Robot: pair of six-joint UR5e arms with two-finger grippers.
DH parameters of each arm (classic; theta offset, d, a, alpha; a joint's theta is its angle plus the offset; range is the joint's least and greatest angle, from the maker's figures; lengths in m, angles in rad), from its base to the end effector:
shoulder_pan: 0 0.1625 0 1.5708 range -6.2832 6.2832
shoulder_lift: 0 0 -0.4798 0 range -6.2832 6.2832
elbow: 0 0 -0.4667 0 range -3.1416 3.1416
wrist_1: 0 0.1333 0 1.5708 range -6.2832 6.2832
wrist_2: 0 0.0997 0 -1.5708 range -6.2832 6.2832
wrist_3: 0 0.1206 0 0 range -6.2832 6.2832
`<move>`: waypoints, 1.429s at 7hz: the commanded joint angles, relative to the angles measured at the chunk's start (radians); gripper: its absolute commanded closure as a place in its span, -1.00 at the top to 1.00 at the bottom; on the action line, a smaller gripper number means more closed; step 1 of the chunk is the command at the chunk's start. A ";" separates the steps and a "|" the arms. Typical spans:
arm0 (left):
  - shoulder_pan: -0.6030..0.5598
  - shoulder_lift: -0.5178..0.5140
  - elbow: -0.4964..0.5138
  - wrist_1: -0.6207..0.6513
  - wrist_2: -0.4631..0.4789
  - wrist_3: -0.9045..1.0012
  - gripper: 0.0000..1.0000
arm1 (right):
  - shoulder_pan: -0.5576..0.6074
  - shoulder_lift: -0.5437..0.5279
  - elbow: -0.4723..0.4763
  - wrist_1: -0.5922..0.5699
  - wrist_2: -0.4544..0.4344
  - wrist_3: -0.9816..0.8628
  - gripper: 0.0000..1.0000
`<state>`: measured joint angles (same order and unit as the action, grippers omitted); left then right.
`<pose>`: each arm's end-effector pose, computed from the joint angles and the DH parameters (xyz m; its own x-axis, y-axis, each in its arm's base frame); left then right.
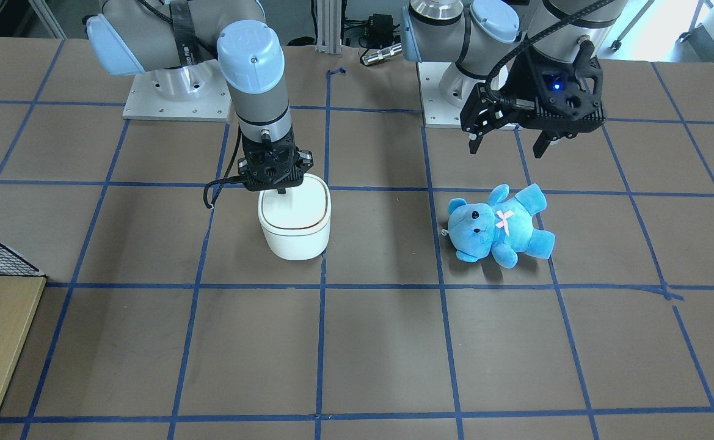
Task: Open trash can with right arm
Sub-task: 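Move the right gripper down toward the white trash can's lid, then flip the white trash can's lid open with the right gripper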
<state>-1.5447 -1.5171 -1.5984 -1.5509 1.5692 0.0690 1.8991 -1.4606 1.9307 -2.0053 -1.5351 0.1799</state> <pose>-0.1192 -0.5492 0.5379 -0.9991 0.0429 -0.0016 0.0429 0.9980 -0.0460 0.3122 -0.4897 0.3040 -0.9888 -0.1466 -0.0287 -0.1477 0.9882 0.0414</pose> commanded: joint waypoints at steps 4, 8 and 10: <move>0.000 0.000 0.000 0.000 0.000 0.000 1.00 | -0.029 -0.057 -0.234 0.228 -0.020 -0.010 1.00; 0.000 0.000 0.000 0.000 0.002 0.000 1.00 | -0.287 -0.067 -0.447 0.439 -0.049 -0.211 1.00; 0.000 0.000 0.000 0.000 0.000 0.000 1.00 | -0.284 -0.070 -0.450 0.422 -0.042 -0.201 1.00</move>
<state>-1.5448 -1.5171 -1.5984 -1.5509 1.5704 0.0690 1.6205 -1.5283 1.4853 -1.5729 -1.5801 -0.0211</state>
